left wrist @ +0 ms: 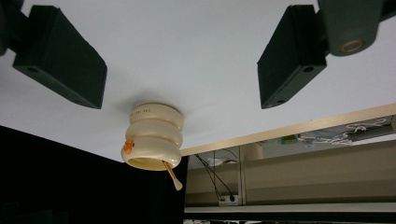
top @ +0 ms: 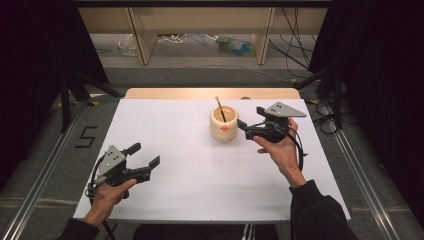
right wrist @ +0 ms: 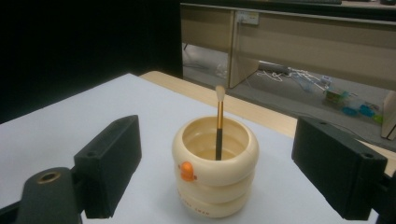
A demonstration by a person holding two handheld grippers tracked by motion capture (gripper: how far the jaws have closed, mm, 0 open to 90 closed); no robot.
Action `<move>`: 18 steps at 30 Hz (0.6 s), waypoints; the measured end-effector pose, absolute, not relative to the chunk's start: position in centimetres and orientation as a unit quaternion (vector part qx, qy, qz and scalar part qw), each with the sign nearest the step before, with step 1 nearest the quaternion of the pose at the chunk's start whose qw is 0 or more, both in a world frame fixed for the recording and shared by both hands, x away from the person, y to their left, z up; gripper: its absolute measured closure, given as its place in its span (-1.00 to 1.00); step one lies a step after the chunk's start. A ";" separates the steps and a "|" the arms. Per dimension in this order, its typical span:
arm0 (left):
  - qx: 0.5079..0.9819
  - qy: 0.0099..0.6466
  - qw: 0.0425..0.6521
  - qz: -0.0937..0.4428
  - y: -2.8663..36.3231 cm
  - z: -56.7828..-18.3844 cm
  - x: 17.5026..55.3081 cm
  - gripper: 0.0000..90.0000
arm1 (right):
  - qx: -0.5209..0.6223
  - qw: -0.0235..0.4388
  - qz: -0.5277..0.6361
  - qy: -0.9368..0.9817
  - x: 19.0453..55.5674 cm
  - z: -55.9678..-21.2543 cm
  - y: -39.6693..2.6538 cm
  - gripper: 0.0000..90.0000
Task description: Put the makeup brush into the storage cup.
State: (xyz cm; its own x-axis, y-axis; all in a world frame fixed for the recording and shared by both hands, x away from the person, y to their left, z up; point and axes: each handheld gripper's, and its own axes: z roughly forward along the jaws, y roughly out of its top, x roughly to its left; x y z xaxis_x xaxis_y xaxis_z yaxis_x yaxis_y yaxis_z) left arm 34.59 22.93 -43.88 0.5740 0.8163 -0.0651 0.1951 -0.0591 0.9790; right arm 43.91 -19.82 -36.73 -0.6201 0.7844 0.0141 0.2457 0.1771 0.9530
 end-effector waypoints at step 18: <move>0.676 0.374 0.574 0.271 23.0 -43.9 34.6 -0.66 | 0.357 0.259 0.543 0.715 42.0 -37.5 -21.7 -0.62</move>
State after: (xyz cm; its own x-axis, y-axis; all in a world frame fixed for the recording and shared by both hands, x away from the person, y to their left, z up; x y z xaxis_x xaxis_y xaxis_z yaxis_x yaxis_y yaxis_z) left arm 34.61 22.96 -43.88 0.5731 0.8170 -0.0636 0.1956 -0.0611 0.9788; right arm 41.96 -21.65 -37.53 -0.6111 0.7913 0.0174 0.2295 0.1561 0.9607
